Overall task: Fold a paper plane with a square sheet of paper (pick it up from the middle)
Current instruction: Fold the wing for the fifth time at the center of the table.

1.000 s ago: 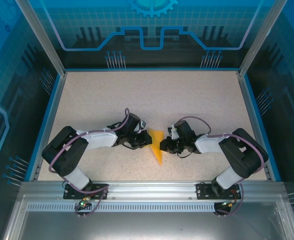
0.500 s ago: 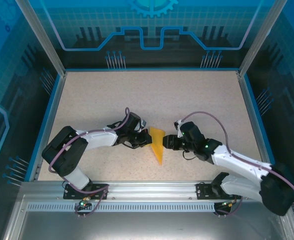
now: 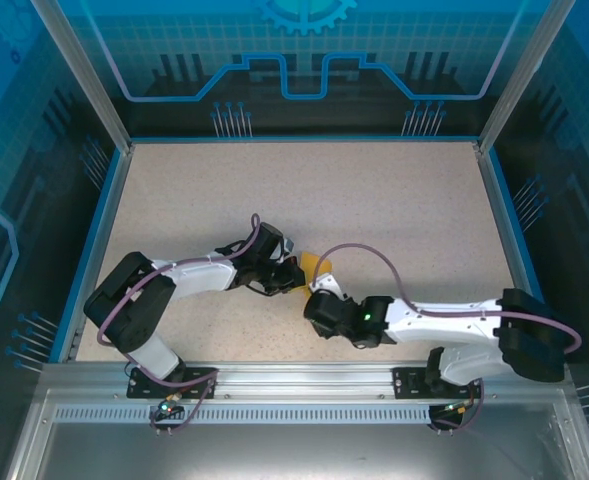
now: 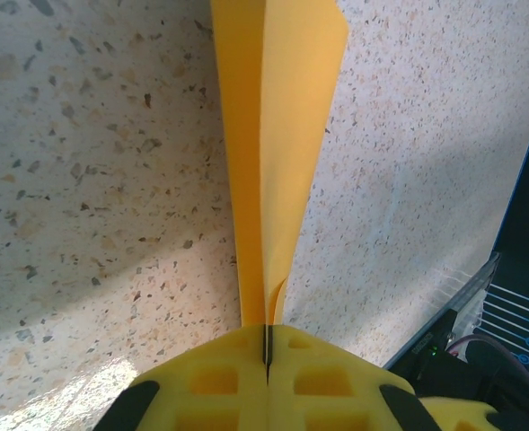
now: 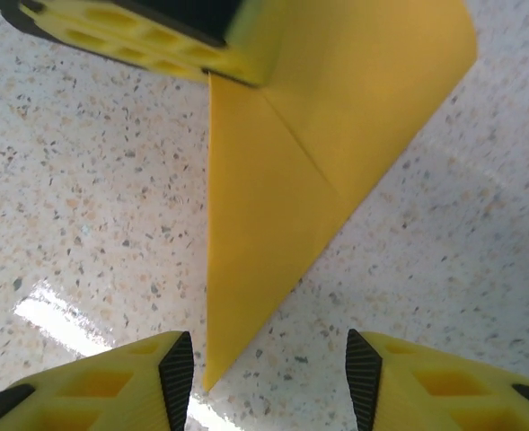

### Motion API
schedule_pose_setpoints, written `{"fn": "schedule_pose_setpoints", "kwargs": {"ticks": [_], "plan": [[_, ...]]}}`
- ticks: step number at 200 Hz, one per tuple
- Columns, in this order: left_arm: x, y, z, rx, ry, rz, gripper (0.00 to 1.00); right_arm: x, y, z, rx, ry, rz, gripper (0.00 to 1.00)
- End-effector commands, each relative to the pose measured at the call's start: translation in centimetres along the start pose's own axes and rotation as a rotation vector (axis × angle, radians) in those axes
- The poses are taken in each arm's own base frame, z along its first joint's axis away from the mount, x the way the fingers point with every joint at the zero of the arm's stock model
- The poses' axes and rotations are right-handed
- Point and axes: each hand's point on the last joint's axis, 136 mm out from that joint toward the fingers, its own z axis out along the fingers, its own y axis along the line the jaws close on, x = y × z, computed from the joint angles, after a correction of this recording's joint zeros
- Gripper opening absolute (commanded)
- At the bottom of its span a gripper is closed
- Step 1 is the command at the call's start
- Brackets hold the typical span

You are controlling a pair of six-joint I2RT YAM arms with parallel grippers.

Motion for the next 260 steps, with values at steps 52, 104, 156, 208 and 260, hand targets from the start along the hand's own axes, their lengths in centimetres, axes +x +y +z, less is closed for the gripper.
{"fn": "schedule_pose_setpoints", "kwargs": {"ticks": [52,104,156,208,260], "plan": [[0.1,-0.3,0.0,-0.006,0.007,0.003,0.0,-1.2,-1.1,0.0,0.206,-0.028,-0.061,0.53],[0.2,0.0,0.1,-0.014,0.01,0.002,0.0,-1.3,-0.6,-0.4,0.169,-0.032,-0.056,0.54],[0.2,-0.2,0.0,-0.013,0.011,0.004,0.0,-1.0,-1.1,-0.8,-0.021,-0.076,0.088,0.55],[0.2,-0.2,0.1,-0.014,0.017,0.005,0.0,-1.4,0.1,-0.2,-0.012,-0.031,0.005,0.56],[0.1,-0.3,0.1,-0.016,0.019,0.006,0.0,-1.4,0.8,1.7,0.113,0.04,-0.079,0.54]]}}
